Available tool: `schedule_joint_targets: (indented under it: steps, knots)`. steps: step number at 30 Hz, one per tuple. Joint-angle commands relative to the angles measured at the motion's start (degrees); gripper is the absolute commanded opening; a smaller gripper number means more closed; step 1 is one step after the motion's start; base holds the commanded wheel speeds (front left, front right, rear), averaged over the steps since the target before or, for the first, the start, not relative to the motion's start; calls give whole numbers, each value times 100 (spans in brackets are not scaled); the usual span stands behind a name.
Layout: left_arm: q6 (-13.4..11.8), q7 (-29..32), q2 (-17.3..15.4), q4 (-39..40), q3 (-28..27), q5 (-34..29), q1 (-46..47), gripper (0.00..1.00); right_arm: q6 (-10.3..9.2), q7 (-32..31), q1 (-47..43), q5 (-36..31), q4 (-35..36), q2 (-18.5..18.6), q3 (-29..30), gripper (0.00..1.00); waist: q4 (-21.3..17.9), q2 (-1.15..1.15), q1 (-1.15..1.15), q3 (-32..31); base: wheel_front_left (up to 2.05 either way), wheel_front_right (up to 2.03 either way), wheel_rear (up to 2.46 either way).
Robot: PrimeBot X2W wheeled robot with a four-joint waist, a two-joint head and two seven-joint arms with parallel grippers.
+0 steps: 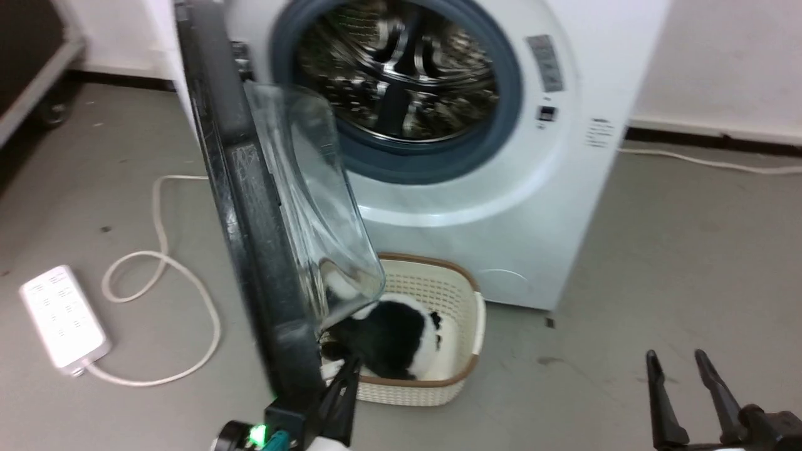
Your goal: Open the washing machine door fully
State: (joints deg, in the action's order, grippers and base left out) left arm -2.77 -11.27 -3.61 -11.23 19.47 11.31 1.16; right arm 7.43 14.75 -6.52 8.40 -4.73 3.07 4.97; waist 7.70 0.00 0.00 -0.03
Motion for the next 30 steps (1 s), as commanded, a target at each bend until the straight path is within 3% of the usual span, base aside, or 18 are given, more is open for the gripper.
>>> schedule_joint_targets:
  steps: [1,8,11,15,18,27,30]
  knots:
    - [-81,-77,-126,7,-123,27,-92,0,6,25,-55,39,-9,-19,-1,100,346,0,0,-85,0,0,0]
    - [-291,-230,-313,222,-561,207,-279,0,6,25,-101,56,-65,-19,-86,100,1074,0,0,-180,0,0,0]
    - [-437,-264,-534,346,-1046,421,-264,0,6,25,-112,9,-79,-19,-171,100,1458,0,0,-114,0,0,0]
    - [-523,-148,-665,309,-1406,666,-96,0,6,25,-66,-78,-66,-19,-209,100,1615,0,0,89,0,0,0]
    - [-557,-112,-784,242,-1697,864,112,0,6,25,31,-171,-40,-19,-246,100,1606,0,0,316,0,0,0]
    - [-333,-55,-1276,-313,-2279,1339,812,0,6,23,348,-476,42,-19,-223,100,1307,0,0,1049,0,0,0]
    - [-237,-38,-2061,-1572,-2814,1555,1717,0,6,-31,585,-678,193,-13,-96,100,986,0,0,1588,0,0,0]
